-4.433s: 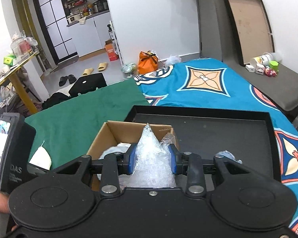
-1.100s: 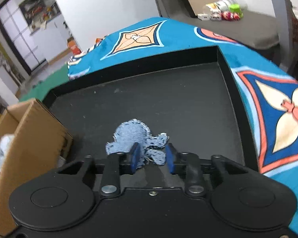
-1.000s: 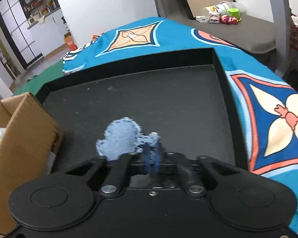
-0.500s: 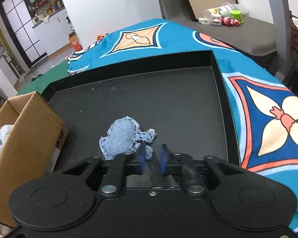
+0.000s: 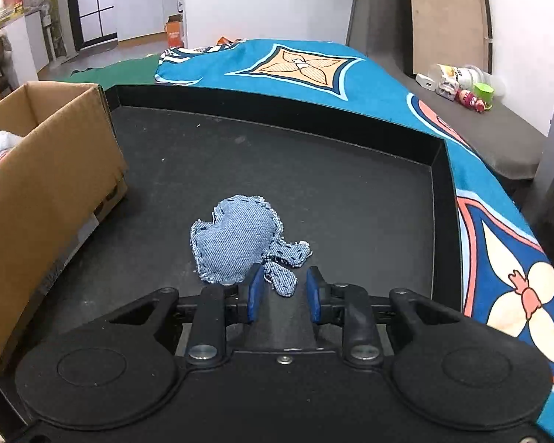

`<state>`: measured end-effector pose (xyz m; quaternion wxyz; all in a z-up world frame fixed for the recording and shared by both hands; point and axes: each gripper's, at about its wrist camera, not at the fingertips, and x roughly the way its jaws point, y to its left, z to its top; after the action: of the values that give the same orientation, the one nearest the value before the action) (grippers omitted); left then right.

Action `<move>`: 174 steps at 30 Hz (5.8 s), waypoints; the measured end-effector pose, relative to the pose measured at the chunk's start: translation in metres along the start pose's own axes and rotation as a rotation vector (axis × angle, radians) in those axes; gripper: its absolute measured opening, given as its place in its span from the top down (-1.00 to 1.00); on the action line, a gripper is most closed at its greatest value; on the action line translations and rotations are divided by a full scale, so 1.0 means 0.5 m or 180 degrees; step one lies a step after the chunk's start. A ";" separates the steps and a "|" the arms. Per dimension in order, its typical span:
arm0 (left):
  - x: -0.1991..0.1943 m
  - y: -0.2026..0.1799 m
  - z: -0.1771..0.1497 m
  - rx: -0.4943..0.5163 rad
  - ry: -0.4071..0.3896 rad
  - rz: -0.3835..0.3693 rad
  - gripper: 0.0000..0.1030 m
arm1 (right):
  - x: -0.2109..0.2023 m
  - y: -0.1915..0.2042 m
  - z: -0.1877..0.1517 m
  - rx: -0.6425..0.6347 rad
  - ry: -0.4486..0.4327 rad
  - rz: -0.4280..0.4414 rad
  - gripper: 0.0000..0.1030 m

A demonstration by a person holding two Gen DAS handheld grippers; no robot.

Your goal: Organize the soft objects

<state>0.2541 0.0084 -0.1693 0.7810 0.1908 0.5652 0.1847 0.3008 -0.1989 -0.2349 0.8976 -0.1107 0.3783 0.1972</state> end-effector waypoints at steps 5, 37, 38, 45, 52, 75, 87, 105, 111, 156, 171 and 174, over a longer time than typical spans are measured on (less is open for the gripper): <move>0.001 -0.003 0.000 0.0011 -0.0005 0.0005 -0.67 | -0.004 0.000 0.000 -0.0039 0.0025 -0.0075 0.91; -0.023 0.030 -0.017 -0.0133 -0.0180 -0.0115 -0.67 | -0.112 -0.058 -0.026 0.0873 0.0039 -0.0112 0.52; -0.023 0.029 -0.017 -0.0133 -0.0181 -0.0116 -0.67 | -0.111 -0.055 -0.022 0.0904 0.0021 -0.0062 0.52; -0.017 0.034 -0.014 -0.0204 -0.0155 -0.0173 -0.67 | -0.080 -0.030 -0.008 0.0879 0.0073 0.0025 0.38; -0.010 0.025 -0.009 -0.0147 -0.0125 -0.0169 -0.67 | -0.056 -0.026 -0.011 0.0854 0.0132 0.0051 0.07; -0.013 0.034 -0.013 -0.0205 -0.0156 -0.0280 -0.67 | -0.058 0.001 -0.013 0.0345 0.0175 -0.0315 0.50; -0.027 0.098 -0.033 -0.0553 -0.0235 -0.0747 -0.66 | -0.154 0.029 0.040 0.0458 -0.0057 -0.0118 0.50; -0.022 0.177 -0.069 -0.0598 -0.0283 -0.1216 -0.33 | -0.276 0.146 0.110 0.0306 -0.0356 0.0061 0.49; -0.003 0.176 -0.076 -0.0599 -0.0246 -0.1328 0.04 | -0.297 0.190 0.126 0.0262 -0.0381 0.0159 0.49; 0.040 0.174 -0.084 -0.0537 -0.0070 -0.1416 0.84 | -0.305 0.259 0.121 0.0656 -0.0148 0.0438 0.18; -0.033 0.177 -0.094 -0.0630 -0.0284 -0.1129 0.10 | -0.336 0.192 0.087 0.0875 -0.0221 0.0394 -0.34; -0.060 0.177 -0.097 -0.0657 -0.0417 -0.1071 -0.24 | -0.342 0.176 0.081 0.0923 -0.0219 0.0428 -0.60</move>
<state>0.1927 0.0737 -0.1138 0.8513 0.0242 0.5152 0.0958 0.1791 -0.1519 -0.0878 0.9014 0.0524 0.3783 0.2039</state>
